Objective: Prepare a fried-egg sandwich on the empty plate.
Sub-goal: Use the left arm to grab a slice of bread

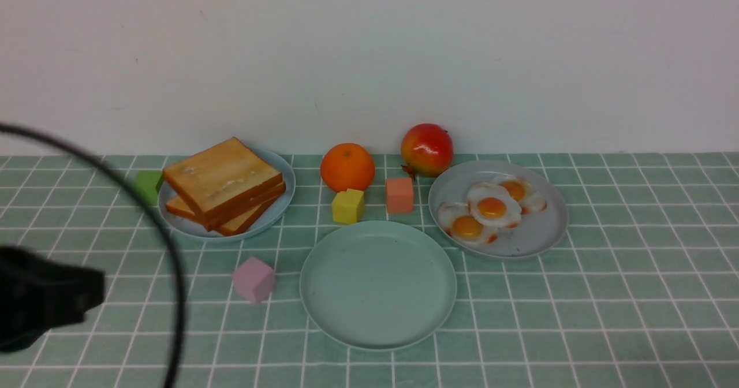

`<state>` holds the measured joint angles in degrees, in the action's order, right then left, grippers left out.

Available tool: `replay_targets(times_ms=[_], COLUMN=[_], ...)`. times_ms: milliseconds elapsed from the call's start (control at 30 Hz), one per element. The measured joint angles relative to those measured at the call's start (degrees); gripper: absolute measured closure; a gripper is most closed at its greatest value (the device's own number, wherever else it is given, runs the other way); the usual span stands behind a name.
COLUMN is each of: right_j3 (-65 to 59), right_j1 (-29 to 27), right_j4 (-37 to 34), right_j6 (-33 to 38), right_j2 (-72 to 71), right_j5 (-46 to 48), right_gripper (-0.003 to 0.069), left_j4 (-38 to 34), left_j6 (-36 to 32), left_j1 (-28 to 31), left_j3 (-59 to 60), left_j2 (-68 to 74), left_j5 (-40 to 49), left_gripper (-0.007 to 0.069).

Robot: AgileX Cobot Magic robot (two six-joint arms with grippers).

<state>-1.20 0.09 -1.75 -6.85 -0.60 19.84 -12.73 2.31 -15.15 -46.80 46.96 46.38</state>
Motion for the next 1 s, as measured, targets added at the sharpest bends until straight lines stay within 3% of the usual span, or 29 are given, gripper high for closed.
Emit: replay_targets(times_ms=[167, 367, 467, 500, 600, 667, 733, 1000], right_j3=[-0.25, 0.73, 6.45, 15.63, 26.22, 38.82, 45.59, 59.33], right_j1=[0.0, 0.0, 0.15, 1.16, 2.46, 3.78, 5.79, 16.98], right_j4=[-13.26, -21.13, -20.51, -18.72, -16.85, -15.81, -15.63, -12.23], right_j6=[-8.5, -10.89, -9.84, -6.82, -0.89, 8.82, 12.93, 15.92], right_j2=[0.0, 0.0, 1.05, 4.53, 10.66, 20.47, 26.08, 38.85], right_j5=[-6.57, -14.32, -8.88, 0.23, 11.32, 25.13, 32.69, 38.38], right_gripper=[0.0418, 0.0418, 0.0428, 0.046, 0.0515, 0.06, 0.0647, 0.0659], left_j4=[4.12, 5.23, 5.72, 6.91, 8.63, 10.3, 11.01, 13.75], left_j6=[-0.13, -0.35, -0.5, -0.61, -1.68, -3.8, -6.09, -13.88], left_j1=[-5.26, -3.64, -2.05, -1.56, -1.41, -1.47, -1.47, -1.47], left_j3=[-1.86, -4.69, -7.84, -10.69, -14.47, -20.48, -25.84, -49.34], left_j2=[8.95, 19.83, 24.6, 28.05, 32.26, 37.49, 41.99, 61.68], left_j5=[-2.8, -2.97, -2.95, -2.95, -3.39, -3.8, -3.44, 6.89], left_gripper=[0.0638, 0.0638, 0.0638, 0.0638, 0.0638, 0.0638, 0.0638, 0.0638])
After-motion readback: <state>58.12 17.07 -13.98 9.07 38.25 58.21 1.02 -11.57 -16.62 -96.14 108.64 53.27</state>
